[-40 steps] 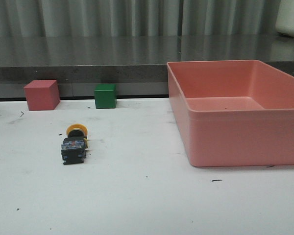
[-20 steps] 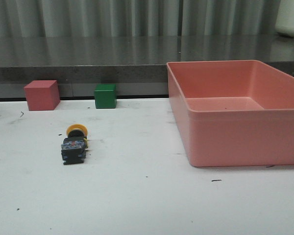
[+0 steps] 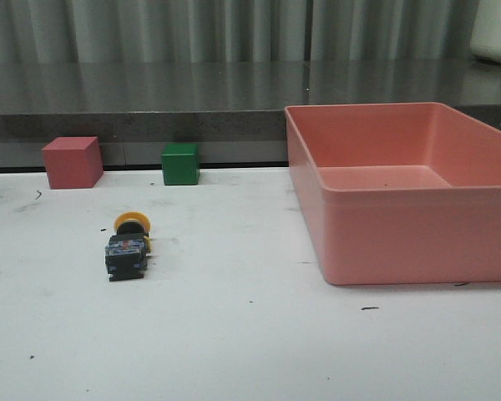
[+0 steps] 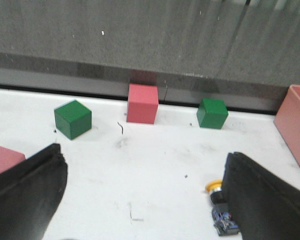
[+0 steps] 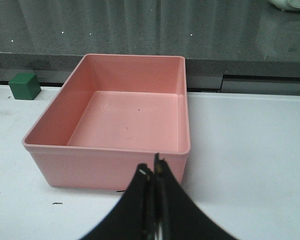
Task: Place and stand button with both arms
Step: 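Lower the left gripper over the lying button and close on it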
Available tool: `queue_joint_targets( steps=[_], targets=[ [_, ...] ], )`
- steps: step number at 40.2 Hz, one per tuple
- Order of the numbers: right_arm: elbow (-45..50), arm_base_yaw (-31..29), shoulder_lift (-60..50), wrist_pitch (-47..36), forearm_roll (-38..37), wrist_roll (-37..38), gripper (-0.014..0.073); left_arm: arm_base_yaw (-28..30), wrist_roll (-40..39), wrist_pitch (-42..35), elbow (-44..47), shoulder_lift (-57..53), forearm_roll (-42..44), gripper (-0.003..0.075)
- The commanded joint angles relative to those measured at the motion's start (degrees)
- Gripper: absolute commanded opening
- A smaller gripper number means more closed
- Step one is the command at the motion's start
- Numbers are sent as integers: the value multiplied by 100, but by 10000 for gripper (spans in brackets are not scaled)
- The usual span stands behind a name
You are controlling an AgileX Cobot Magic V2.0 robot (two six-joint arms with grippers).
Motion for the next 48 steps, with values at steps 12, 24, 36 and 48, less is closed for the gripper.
queue_joint_targets(
  steps=[12, 24, 36, 48],
  targets=[
    [-144, -27, 74, -499, -97, -50, -69, -1416, -19, 1108, -2090, 2714, -381, 596],
    [-144, -27, 74, -499, -97, -50, -69, -1679, -352, 3224, -3957, 5064, -548, 596],
    [-144, -27, 74, -499, -97, -50, -69, -1679, -759, 4324, -5613, 6940, -448, 596],
    [-144, -27, 74, -499, -97, -50, -69, -1679, -797, 4772, -6519, 7952, -385, 596]
  ],
)
